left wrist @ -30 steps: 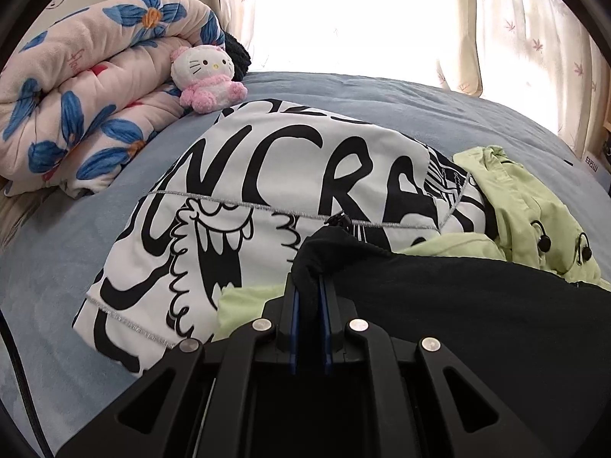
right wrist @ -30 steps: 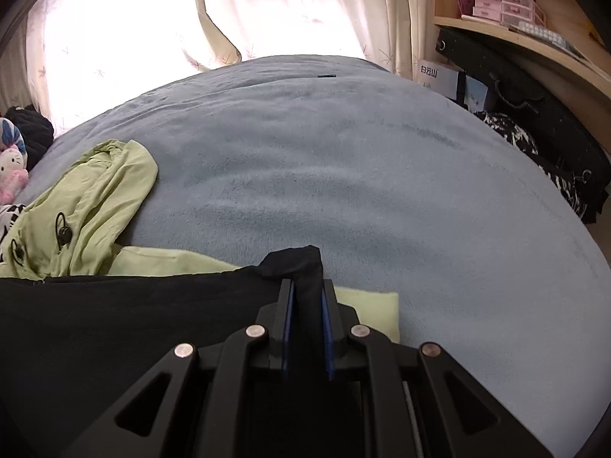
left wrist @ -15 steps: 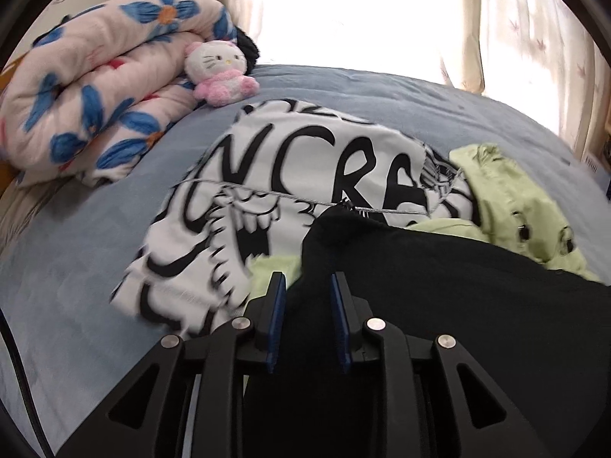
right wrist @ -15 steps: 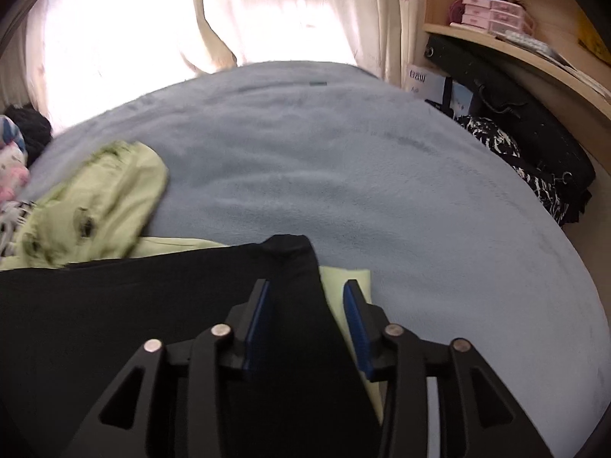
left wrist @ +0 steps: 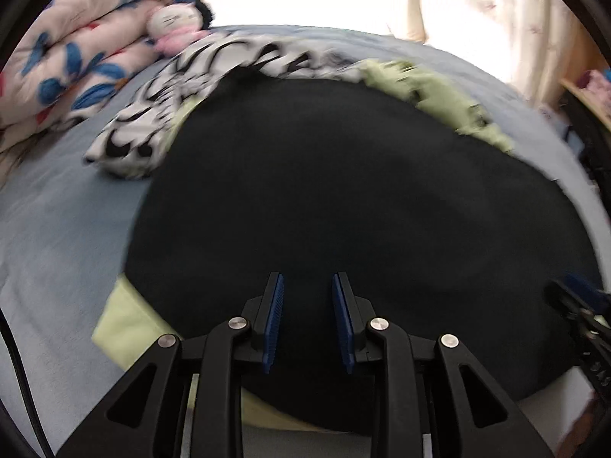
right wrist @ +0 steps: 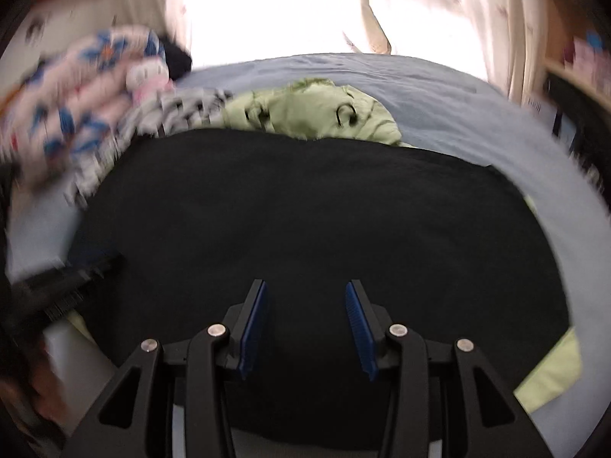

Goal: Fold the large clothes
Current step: 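Lay the folded hem down and open both grippers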

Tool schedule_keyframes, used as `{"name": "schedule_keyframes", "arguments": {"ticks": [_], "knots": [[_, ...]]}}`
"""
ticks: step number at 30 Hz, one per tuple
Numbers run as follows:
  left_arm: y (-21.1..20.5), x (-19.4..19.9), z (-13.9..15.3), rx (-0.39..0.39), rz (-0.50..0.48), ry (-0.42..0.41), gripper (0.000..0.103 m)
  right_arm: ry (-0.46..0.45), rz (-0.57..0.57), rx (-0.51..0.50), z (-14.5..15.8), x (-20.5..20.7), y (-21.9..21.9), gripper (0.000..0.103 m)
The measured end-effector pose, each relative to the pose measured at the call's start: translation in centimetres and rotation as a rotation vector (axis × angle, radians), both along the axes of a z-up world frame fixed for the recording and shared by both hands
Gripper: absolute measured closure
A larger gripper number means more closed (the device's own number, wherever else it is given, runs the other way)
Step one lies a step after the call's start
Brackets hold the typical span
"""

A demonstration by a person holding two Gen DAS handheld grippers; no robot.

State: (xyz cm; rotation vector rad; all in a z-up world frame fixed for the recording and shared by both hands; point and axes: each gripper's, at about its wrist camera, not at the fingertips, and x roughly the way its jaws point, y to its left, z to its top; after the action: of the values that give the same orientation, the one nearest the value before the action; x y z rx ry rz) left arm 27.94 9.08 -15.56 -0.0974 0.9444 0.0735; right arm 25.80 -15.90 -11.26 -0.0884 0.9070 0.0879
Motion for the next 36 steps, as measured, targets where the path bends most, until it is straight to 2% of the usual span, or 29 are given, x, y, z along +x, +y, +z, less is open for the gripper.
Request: {"name": "schedule_keyframes", "arguments": {"ticks": [3,7,8,10,11,13,14,19,21,25,33,36], "knots": [[2.6,-0.4,-0.7,0.053,0.029,-0.008,0.078,0.036,-0.083,-0.065,-1.1,-0.4,-4.0,0.06],[5.0,-1.1,-0.8,0.111,0.038,-0.009,0.078,0.068,-0.266,-0.135,-2.0,-1.2,-11.6,0.06],[5.4,-1.5,-0.6,0.101,0.039,-0.008,0.078,0.083,-0.303,-0.129,-2.3,-1.6,-13.3,0.06],[5.8,-1.8,-0.3,0.079,0.035,0.003,0.078,0.09,-0.3,-0.034,-2.2,-2.3,-15.7,0.061],[5.8,-1.9,-0.1,0.081,0.036,0.011,0.078,0.094,-0.304,-0.028,-1.9,-2.6,-15.9,0.061],[5.7,-2.2,0.3,0.098,0.049,0.03,0.078,0.111,-0.338,-0.095,-1.6,-2.9,-15.7,0.06],[5.7,-2.5,0.6,0.099,0.053,0.039,0.078,0.121,-0.338,-0.093,-1.4,-3.0,-15.6,0.059],[6.3,-3.7,2.5,0.065,0.055,0.048,0.077,0.145,-0.345,0.01,-0.1,-4.3,-15.5,0.059],[6.5,-4.4,3.4,0.071,0.05,0.032,0.074,0.14,-0.338,0.018,0.8,-4.9,-15.2,0.059],[6.5,-6.2,5.4,0.096,0.027,0.0,0.061,0.135,-0.306,0.014,2.3,-5.8,-13.5,0.059],[5.9,-7.9,8.8,0.166,-0.076,-0.014,0.058,0.136,-0.229,-0.021,4.7,-6.6,-11.3,0.059],[5.6,-7.7,10.1,0.195,-0.107,-0.022,0.049,0.134,-0.208,-0.014,6.0,-6.1,-11.0,0.059]]}}
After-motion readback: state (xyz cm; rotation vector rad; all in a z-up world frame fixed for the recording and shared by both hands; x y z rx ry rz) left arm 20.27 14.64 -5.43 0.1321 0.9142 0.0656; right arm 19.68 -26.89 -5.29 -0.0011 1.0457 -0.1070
